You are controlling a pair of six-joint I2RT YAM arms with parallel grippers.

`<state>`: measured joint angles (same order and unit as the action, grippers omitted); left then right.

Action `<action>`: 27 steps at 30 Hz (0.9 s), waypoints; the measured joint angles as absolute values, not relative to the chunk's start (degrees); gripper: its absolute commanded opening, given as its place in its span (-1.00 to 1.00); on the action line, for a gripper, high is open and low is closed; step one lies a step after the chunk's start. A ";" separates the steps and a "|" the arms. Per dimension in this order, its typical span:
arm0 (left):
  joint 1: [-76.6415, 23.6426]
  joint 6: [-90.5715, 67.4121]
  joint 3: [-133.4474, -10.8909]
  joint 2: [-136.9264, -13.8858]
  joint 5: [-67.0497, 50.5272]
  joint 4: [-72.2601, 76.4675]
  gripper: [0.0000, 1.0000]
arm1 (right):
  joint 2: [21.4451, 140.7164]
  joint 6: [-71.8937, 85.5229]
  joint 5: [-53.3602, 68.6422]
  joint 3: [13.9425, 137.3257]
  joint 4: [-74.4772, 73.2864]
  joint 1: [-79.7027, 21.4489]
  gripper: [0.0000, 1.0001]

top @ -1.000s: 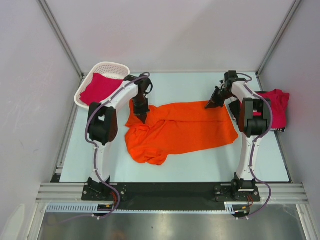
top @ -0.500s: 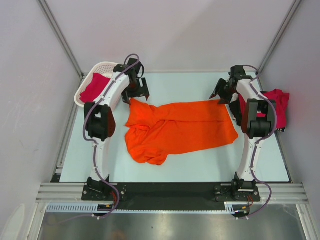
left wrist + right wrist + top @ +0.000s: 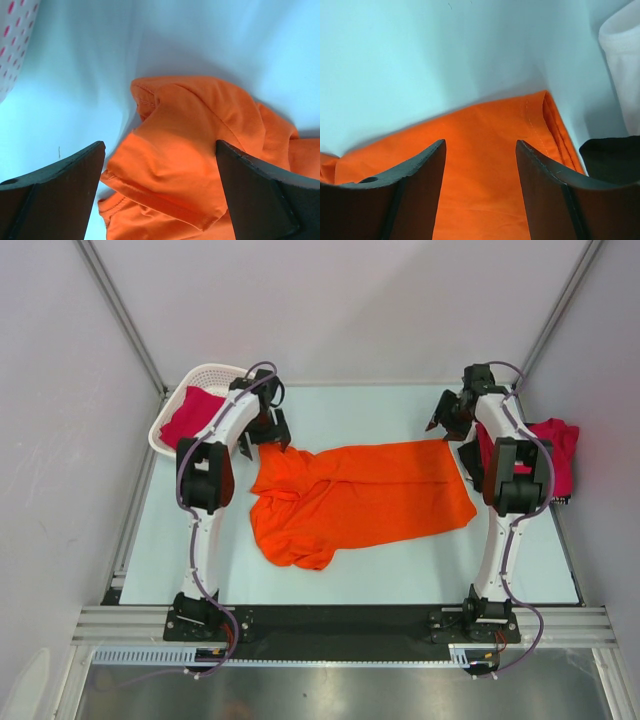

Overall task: Fold and stack the t-shirts
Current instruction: Fold the flattened tshirt in 1/3 of the way

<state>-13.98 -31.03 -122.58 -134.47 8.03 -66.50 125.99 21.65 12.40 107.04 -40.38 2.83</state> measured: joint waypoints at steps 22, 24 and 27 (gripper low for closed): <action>-12.71 -31.20 -122.58 -134.50 8.91 -66.65 0.96 | 131.44 20.27 1.30 111.92 -46.00 2.48 0.12; -12.67 -31.44 -122.58 -134.52 8.91 -66.74 0.96 | 132.51 20.32 1.32 112.64 -46.61 2.44 -0.66; -12.58 -31.55 -122.58 -134.58 8.91 -66.78 0.94 | 133.88 21.10 1.58 113.49 -46.96 2.31 -1.00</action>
